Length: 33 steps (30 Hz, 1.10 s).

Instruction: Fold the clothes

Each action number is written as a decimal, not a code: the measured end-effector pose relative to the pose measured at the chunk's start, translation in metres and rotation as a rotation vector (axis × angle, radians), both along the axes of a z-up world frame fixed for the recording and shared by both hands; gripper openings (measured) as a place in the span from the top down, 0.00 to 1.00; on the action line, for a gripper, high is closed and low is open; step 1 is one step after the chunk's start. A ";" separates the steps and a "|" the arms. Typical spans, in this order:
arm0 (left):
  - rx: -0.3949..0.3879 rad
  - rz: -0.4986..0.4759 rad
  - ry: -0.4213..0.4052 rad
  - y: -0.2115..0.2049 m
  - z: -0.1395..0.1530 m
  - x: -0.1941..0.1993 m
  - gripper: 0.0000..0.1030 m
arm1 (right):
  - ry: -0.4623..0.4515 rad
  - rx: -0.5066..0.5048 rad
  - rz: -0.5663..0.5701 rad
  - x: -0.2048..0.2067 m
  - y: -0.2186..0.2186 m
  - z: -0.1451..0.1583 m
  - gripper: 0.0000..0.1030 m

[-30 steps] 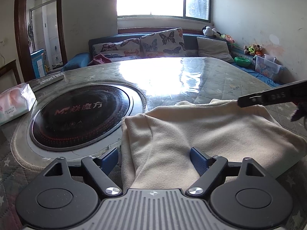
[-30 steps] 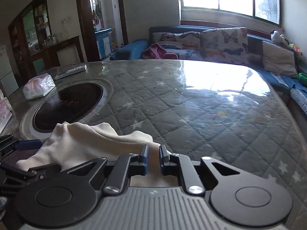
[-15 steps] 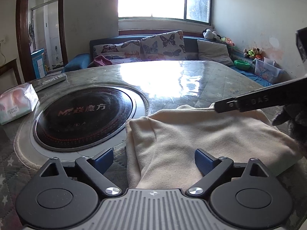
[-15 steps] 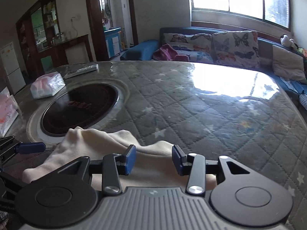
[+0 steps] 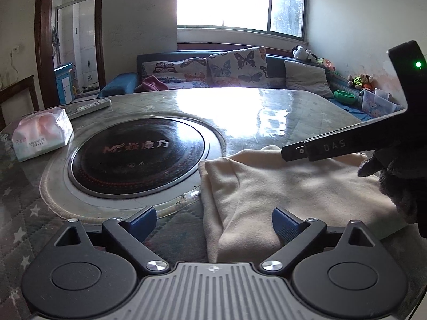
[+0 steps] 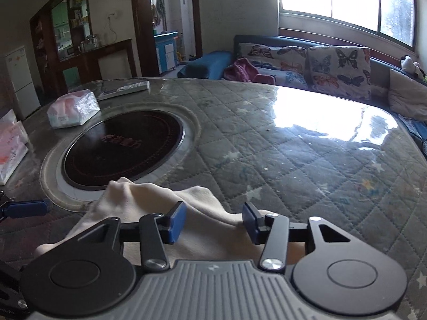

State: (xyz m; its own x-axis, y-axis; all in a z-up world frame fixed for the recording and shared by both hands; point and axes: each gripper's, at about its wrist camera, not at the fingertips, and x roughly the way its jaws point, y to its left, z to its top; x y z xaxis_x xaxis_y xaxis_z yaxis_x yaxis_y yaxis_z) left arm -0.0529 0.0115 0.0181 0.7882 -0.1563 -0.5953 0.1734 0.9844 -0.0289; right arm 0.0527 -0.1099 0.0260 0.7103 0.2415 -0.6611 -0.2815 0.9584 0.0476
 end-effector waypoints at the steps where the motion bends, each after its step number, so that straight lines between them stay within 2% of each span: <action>1: -0.001 0.005 0.000 0.001 0.000 -0.001 0.07 | 0.006 -0.014 0.009 0.003 0.005 -0.003 0.52; 4: -0.004 0.019 0.002 0.005 0.001 -0.003 0.07 | 0.021 -0.036 0.015 0.009 0.013 -0.011 0.50; 7: -0.006 0.033 0.004 0.009 0.001 -0.005 0.07 | 0.009 -0.041 0.025 0.004 0.016 -0.006 0.50; 9: -0.019 0.040 0.006 0.013 0.001 -0.008 0.07 | -0.007 -0.044 0.052 -0.005 0.017 0.001 0.47; 11: -0.025 0.049 0.008 0.018 0.000 -0.011 0.07 | -0.022 -0.055 0.084 -0.016 0.021 0.006 0.40; 15: -0.030 0.057 0.009 0.024 0.000 -0.016 0.07 | -0.054 -0.087 0.159 -0.046 0.032 0.011 0.40; 19: -0.028 0.060 0.011 0.026 -0.002 -0.017 0.07 | -0.072 -0.109 0.188 -0.073 0.037 0.007 0.40; 23: -0.024 0.057 0.010 0.025 -0.004 -0.018 0.07 | -0.088 -0.159 0.190 -0.091 0.043 -0.006 0.40; 29: -0.014 0.053 0.006 0.025 -0.005 -0.020 0.07 | -0.140 -0.154 0.159 -0.114 0.032 0.005 0.40; 33: -0.016 0.054 0.008 0.025 -0.006 -0.020 0.07 | -0.101 -0.154 0.143 -0.120 0.022 -0.004 0.42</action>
State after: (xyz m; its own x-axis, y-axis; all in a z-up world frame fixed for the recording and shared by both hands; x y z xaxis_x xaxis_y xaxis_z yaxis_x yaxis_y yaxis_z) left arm -0.0733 0.0362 0.0123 0.7907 -0.1231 -0.5997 0.1197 0.9918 -0.0457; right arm -0.0675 -0.0878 0.0221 0.7405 0.2459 -0.6255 -0.4107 0.9023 -0.1315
